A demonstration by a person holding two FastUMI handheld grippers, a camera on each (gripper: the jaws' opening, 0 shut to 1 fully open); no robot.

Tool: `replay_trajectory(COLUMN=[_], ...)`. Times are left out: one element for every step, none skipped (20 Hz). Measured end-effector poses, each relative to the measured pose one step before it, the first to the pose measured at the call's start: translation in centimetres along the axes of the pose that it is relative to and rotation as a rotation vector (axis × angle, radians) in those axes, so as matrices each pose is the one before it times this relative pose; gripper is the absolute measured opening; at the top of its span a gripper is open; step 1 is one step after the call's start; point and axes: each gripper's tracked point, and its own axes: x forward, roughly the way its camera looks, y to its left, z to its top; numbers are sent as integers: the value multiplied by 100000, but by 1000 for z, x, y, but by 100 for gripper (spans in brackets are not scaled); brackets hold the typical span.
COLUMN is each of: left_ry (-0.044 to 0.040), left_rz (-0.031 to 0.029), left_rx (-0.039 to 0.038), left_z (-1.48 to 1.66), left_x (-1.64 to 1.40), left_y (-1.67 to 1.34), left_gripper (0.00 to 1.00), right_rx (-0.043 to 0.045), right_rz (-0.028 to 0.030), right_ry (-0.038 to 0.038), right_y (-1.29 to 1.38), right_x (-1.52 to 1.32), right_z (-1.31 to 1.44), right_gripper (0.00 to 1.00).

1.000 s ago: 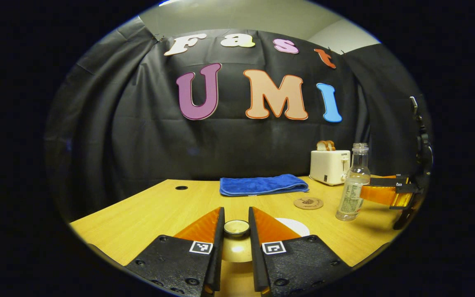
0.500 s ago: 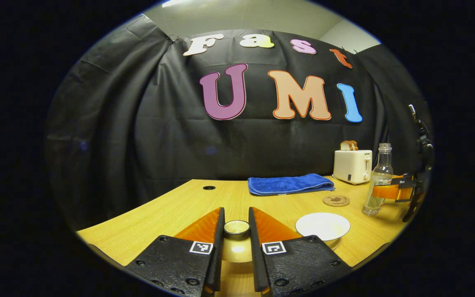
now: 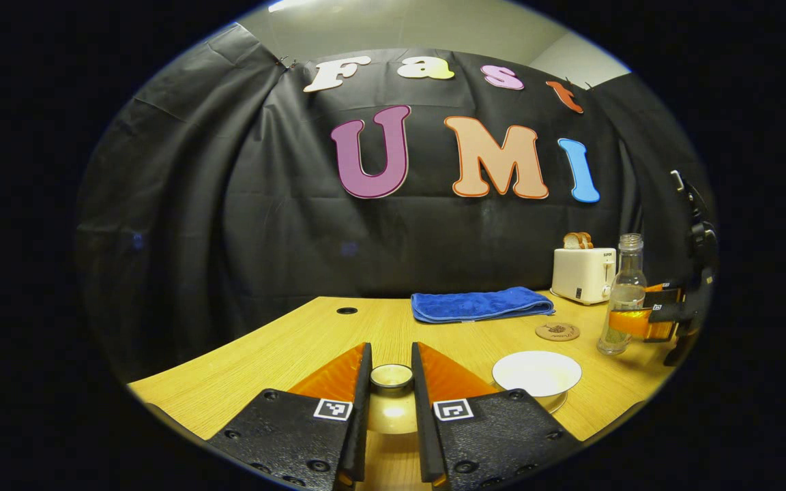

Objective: Open the teacup lid with one hand, grasp the water bottle and pour water into the teacup with the other hand; after pouring, place the water bottle on the coaster and then close the teacup lid.

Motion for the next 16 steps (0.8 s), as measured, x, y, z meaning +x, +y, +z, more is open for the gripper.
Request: replay_trajectory(left_ry=[-5,25,-30,-22,42,-35,7,-13,-8,76,-84,38,48,-23,52,-42], left_rz=[-20,-12,-47,-27,-88,-153,-44,-23,-9,-3,5,31,197,-7,14,-2], left_rx=[-6,21,-21,-18,4,-38,5,-5,-14,-1,-25,22,14,-19,-11,-27], left_z=[55,-156,48,-27,102,-53,54,-77,1,-5,89,-12,37,-122,23,-12], left_x=[18,13,-16,41,-40,1,-14,22,-29,2,33,-48,-9,24,-3,33], left_y=[-1,-55,-2,48,-13,12,-48,44,14,20,-16,73,12,-48,11,21], left_gripper=[29,29,29,29,29,29,29,29,29,29,29,29,29,29,29,29], right_rx=[-4197,-4191,-5218,-5695,-5516,-4971,-4017,-3905,-3846,-4076,-4123,-4645,-4359,-4084,-3784,-3566], right_rz=[146,-476,-1359,-1425,-870,-596,-489,-269,-308,-143,-773,-537,-56,378,345,262], right_ry=[499,-37,81,82,-76,277,-293,-607,193,-281,-642,-552,-719,-459,101,-267], right_y=[-93,6,-124,-292,103,-26,-20,-7,133,69,-14,15,130,242,58,63], right_x=[20,-15,7,55,-96,-62,65,-15,-4,-18,11,61,124,41,188,20], right_z=[-99,339,222,277,-31,165,148,345,213,233,338,309,230,238,182,302], right_gripper=[80,80,79,79,79,79,79,78,78,78,80,79,79,79,79,78])
